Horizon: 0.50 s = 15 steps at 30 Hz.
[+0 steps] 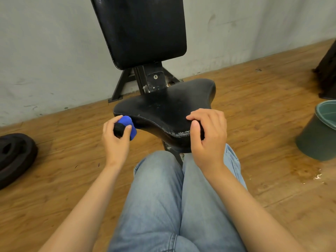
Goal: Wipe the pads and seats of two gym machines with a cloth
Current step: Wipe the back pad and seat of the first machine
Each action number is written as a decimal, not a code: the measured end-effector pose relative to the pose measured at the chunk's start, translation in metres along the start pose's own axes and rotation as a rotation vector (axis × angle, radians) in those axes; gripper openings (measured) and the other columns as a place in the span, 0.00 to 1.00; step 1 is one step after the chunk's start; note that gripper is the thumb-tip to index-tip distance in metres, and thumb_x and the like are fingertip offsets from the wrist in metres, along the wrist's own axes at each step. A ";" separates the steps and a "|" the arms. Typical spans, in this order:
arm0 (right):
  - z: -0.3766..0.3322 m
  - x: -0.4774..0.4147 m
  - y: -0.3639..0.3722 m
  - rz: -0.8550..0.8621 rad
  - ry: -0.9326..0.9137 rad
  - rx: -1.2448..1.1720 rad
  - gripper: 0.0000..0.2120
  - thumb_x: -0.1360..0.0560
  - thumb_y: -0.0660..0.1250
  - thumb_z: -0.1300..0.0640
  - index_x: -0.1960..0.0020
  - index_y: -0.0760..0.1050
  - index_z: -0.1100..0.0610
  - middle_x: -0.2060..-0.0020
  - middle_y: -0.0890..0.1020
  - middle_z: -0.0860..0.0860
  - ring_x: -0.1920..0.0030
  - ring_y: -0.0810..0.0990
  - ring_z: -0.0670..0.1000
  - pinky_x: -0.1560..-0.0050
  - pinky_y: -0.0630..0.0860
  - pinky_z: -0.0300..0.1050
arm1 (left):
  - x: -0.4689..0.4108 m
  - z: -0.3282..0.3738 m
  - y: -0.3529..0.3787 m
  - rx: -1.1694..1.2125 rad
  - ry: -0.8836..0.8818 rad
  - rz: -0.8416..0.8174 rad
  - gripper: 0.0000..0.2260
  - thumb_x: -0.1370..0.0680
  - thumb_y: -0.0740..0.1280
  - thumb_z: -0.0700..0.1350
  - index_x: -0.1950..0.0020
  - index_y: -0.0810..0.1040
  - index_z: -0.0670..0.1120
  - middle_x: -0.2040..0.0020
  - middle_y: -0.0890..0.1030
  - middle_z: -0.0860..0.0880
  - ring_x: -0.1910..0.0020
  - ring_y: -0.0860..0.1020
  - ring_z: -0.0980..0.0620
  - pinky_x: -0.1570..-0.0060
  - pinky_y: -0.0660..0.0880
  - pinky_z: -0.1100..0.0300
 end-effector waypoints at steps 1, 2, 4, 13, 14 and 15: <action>0.000 0.000 0.000 0.000 -0.001 0.004 0.13 0.23 0.57 0.58 0.53 0.80 0.59 0.54 0.81 0.52 0.49 0.74 0.46 0.48 0.70 0.41 | 0.002 0.002 0.002 0.005 0.023 -0.028 0.14 0.25 0.69 0.38 0.40 0.76 0.47 0.43 0.75 0.51 0.44 0.73 0.56 0.45 0.71 0.66; 0.001 0.000 0.001 -0.001 -0.002 0.005 0.13 0.23 0.57 0.58 0.53 0.80 0.59 0.54 0.81 0.51 0.49 0.74 0.46 0.48 0.71 0.42 | 0.002 0.002 0.002 0.009 0.048 -0.044 0.14 0.25 0.69 0.38 0.40 0.76 0.48 0.43 0.74 0.52 0.43 0.74 0.55 0.44 0.72 0.63; 0.000 -0.001 0.001 -0.002 -0.007 0.002 0.13 0.23 0.57 0.58 0.53 0.80 0.59 0.54 0.81 0.51 0.49 0.74 0.47 0.48 0.70 0.42 | -0.002 -0.002 0.001 0.013 0.060 -0.036 0.14 0.25 0.69 0.39 0.41 0.76 0.49 0.42 0.73 0.52 0.41 0.74 0.53 0.41 0.72 0.60; 0.001 0.000 0.000 0.002 0.007 0.002 0.14 0.23 0.56 0.57 0.53 0.80 0.59 0.54 0.82 0.52 0.48 0.74 0.47 0.47 0.69 0.40 | -0.046 -0.038 -0.013 0.041 -0.189 0.009 0.15 0.23 0.65 0.37 0.36 0.74 0.46 0.37 0.76 0.47 0.38 0.73 0.51 0.36 0.69 0.60; 0.001 0.000 0.000 0.003 0.007 0.001 0.14 0.23 0.56 0.57 0.53 0.80 0.59 0.54 0.82 0.52 0.48 0.74 0.47 0.46 0.68 0.39 | -0.056 -0.039 -0.015 0.028 -0.205 -0.018 0.16 0.23 0.65 0.37 0.36 0.74 0.46 0.37 0.76 0.47 0.37 0.73 0.50 0.35 0.68 0.59; 0.001 0.000 0.000 0.005 0.008 0.002 0.14 0.23 0.56 0.57 0.54 0.80 0.59 0.54 0.82 0.52 0.48 0.74 0.47 0.46 0.68 0.39 | -0.064 -0.039 -0.016 0.007 -0.220 -0.050 0.16 0.23 0.66 0.37 0.35 0.74 0.46 0.36 0.75 0.47 0.36 0.73 0.49 0.35 0.68 0.58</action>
Point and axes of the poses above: each hand's wrist, its own x-axis away from the middle knuckle, its own y-axis out of the palm, z = x × y, the point moved 6 cm from there along -x, towards the middle knuckle
